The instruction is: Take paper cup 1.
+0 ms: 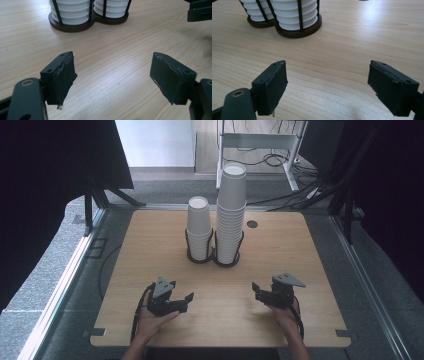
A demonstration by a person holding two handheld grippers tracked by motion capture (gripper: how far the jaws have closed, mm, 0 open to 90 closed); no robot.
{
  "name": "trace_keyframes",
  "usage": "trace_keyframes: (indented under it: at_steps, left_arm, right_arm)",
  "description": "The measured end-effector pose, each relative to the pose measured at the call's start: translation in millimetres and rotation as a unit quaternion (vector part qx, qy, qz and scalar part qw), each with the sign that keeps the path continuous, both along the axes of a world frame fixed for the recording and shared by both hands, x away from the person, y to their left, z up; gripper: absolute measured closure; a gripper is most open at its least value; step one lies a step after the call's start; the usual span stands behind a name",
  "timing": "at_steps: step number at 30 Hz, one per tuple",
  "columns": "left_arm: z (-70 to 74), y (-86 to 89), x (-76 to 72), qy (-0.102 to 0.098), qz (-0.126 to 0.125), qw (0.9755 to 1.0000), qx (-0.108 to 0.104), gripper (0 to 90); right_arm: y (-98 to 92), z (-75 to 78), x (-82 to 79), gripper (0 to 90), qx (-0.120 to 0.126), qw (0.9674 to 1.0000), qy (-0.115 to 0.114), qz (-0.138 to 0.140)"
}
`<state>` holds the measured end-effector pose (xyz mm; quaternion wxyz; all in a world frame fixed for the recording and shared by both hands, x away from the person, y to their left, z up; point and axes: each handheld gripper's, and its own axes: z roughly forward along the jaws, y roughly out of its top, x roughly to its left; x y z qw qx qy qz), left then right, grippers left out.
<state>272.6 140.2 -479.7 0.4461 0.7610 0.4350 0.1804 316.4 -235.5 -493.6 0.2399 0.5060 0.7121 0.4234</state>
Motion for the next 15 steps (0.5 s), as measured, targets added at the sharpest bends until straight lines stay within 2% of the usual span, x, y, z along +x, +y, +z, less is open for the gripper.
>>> trace_keyframes:
  at_steps: [2, 3, 5, 11, 14, 15]
  left_arm:
    - [1.4, -0.3, -0.5, -0.002, 0.001, 1.0000, 0.002, 20.5]
    - [2.3, -0.1, -0.8, -0.003, 0.001, 1.0000, -0.001, 20.5]
    - [3.3, 0.8, -1.1, -0.004, 0.001, 1.0000, -0.003, 20.4]
    - [3.8, 1.8, -3.8, -0.004, -0.005, 1.0000, 0.001, 20.5]
    - [9.2, 4.7, -5.6, -0.011, -0.009, 0.9999, -0.005, 20.5]
    - [11.5, 6.9, -5.8, -0.014, -0.010, 0.9998, -0.005, 20.9]
  right_arm:
    - [-0.5, 1.4, -1.2, 16.0, 0.000, 1.0000, -0.002, 0.004]
    - [-2.2, 2.9, -2.8, 16.0, 0.010, 0.9999, -0.004, 0.007]
    - [-3.6, 3.6, -3.6, 15.9, 0.013, 0.9999, -0.006, 0.007]
    - [-9.1, 9.7, -5.5, 16.2, 0.020, 0.9997, -0.014, -0.001]
    - [-6.6, 14.6, -7.4, 22.4, 0.021, 0.9992, -0.033, 0.003]
    - [-3.7, 14.9, -8.1, 26.1, 0.019, 0.9988, -0.042, 0.015]
